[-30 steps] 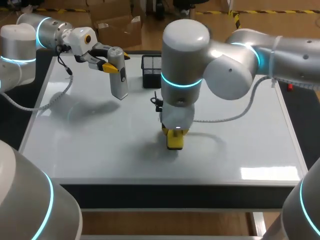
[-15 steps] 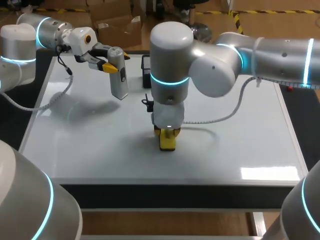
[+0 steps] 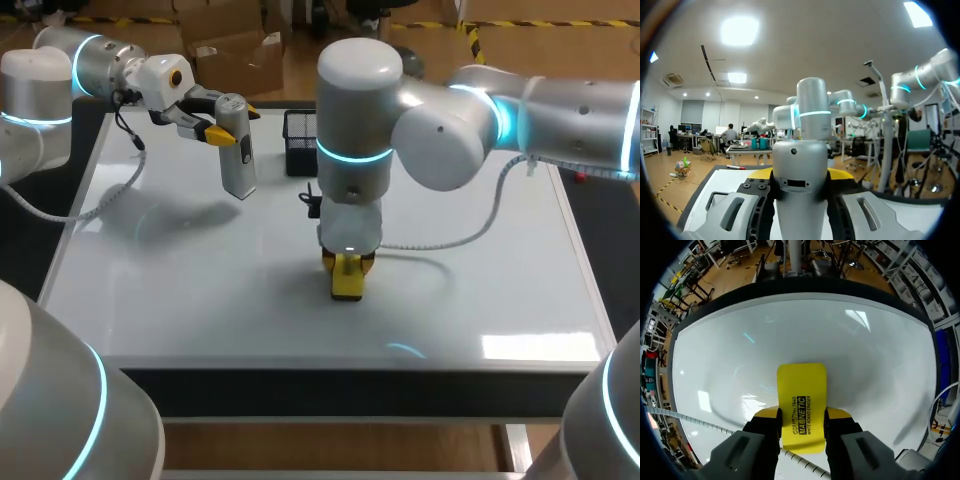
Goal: Pick up the inspection probe, press it on each red-marked spot on the whiteboard one by one, put down the probe, pick up the eraser, and wipe off all the red marks.
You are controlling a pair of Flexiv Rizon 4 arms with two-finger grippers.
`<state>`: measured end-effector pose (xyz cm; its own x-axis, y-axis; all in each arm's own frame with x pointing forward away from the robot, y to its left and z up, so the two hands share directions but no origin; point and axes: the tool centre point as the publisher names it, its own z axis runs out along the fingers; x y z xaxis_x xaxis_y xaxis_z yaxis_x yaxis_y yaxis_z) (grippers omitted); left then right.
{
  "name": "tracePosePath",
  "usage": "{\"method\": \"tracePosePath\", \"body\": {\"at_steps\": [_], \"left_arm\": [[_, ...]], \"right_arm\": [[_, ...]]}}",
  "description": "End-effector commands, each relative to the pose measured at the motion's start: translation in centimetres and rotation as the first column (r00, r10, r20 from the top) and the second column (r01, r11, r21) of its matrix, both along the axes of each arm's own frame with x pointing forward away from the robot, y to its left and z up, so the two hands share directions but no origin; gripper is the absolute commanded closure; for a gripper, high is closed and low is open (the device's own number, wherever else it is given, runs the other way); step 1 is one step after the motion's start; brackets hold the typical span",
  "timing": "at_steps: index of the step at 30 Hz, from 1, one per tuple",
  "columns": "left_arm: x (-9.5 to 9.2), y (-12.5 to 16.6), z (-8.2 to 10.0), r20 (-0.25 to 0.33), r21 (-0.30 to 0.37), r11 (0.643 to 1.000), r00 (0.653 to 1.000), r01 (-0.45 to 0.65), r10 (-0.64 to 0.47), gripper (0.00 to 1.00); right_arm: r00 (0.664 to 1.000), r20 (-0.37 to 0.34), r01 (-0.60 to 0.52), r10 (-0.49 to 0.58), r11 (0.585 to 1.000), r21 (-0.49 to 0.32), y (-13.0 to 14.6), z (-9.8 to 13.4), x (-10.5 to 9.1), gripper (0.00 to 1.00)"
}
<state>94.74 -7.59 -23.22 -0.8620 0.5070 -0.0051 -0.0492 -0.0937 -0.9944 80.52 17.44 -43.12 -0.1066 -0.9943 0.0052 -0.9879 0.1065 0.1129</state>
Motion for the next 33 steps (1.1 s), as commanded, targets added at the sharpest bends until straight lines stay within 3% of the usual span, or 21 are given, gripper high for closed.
{"method": "tracePosePath", "body": {"at_steps": [1, 14, 33], "left_arm": [[0.1, 0.0, 0.1, 0.000, 0.002, 1.000, 1.000, 0.003, -0.003, 1.00], [0.1, 0.0, 0.1, 0.000, 0.002, 1.000, 1.000, 0.003, -0.003, 1.00], [0.1, 0.0, 0.1, 0.000, 0.002, 1.000, 1.000, 0.003, -0.003, 1.00]], "right_arm": [[1.000, 0.005, 0.019, -0.019, 1.000, 0.007, -2.3, -0.9, -0.4, 1.00], [0.996, 0.014, 0.090, -0.090, 0.996, -0.016, -5.1, -0.3, -0.6, 1.00], [0.993, 0.082, 0.088, -0.086, 0.996, -0.024, -6.7, 4.9, 0.5, 1.00]]}}
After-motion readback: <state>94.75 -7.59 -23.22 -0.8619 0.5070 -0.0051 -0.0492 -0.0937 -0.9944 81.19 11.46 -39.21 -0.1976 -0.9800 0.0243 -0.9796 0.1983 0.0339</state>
